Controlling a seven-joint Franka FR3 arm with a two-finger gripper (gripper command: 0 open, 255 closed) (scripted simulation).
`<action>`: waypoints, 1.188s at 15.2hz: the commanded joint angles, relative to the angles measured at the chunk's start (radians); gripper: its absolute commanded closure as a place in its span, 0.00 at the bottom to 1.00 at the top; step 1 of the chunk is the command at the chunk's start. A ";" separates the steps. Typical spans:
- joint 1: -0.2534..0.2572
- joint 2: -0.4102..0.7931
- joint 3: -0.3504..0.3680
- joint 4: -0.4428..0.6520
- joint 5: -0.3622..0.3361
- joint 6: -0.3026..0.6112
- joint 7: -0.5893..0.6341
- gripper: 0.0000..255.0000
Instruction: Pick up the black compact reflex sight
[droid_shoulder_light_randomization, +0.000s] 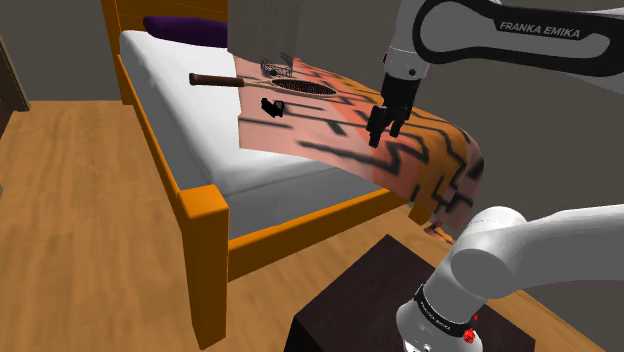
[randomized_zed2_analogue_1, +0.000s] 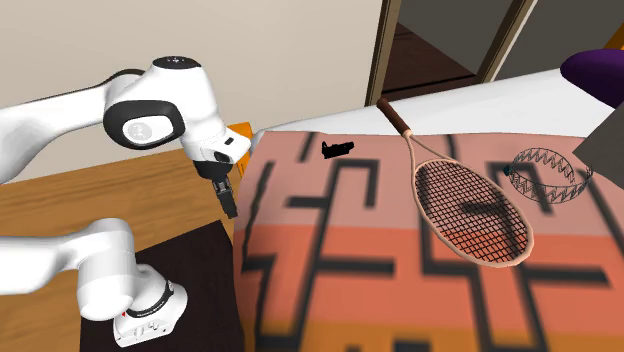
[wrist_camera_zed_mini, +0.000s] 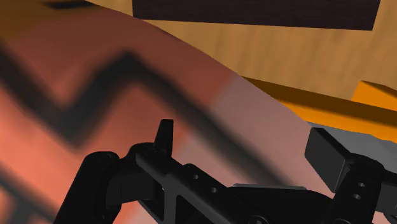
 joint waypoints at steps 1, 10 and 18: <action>0.000 0.000 0.000 0.000 0.000 0.000 0.000 0.00; 0.001 0.346 0.030 0.245 0.055 0.116 0.087 0.00; 0.004 0.651 0.048 0.547 0.084 0.137 0.149 0.00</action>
